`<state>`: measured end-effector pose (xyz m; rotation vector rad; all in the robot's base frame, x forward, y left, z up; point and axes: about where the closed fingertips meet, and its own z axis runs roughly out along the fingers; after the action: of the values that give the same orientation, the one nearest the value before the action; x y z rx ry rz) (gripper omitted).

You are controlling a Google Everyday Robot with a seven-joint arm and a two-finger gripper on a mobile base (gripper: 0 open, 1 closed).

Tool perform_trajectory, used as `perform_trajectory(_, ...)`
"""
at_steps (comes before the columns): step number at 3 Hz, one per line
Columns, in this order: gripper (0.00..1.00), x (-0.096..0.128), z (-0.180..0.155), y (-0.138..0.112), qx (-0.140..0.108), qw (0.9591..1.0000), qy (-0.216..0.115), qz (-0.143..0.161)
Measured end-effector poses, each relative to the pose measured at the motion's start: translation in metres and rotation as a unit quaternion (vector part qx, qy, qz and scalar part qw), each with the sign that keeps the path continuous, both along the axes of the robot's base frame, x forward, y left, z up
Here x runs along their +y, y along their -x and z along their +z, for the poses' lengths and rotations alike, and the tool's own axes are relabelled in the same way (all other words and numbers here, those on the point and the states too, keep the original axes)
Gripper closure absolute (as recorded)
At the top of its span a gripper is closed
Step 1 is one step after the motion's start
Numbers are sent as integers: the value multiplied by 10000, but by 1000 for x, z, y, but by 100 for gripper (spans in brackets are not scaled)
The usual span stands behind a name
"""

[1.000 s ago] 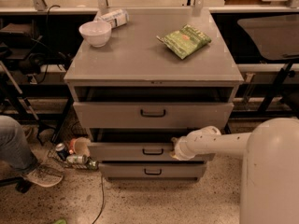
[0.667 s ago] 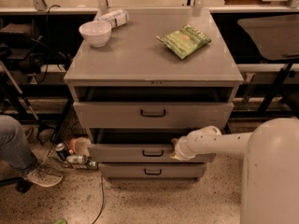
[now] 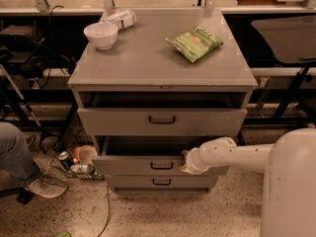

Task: Open middle drawer

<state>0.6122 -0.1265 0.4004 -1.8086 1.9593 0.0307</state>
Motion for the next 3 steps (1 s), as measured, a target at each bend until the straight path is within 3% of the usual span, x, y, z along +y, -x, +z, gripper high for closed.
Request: perform_trajectory(3, 100, -5, 5, 18, 62, 10000, 3, -24)
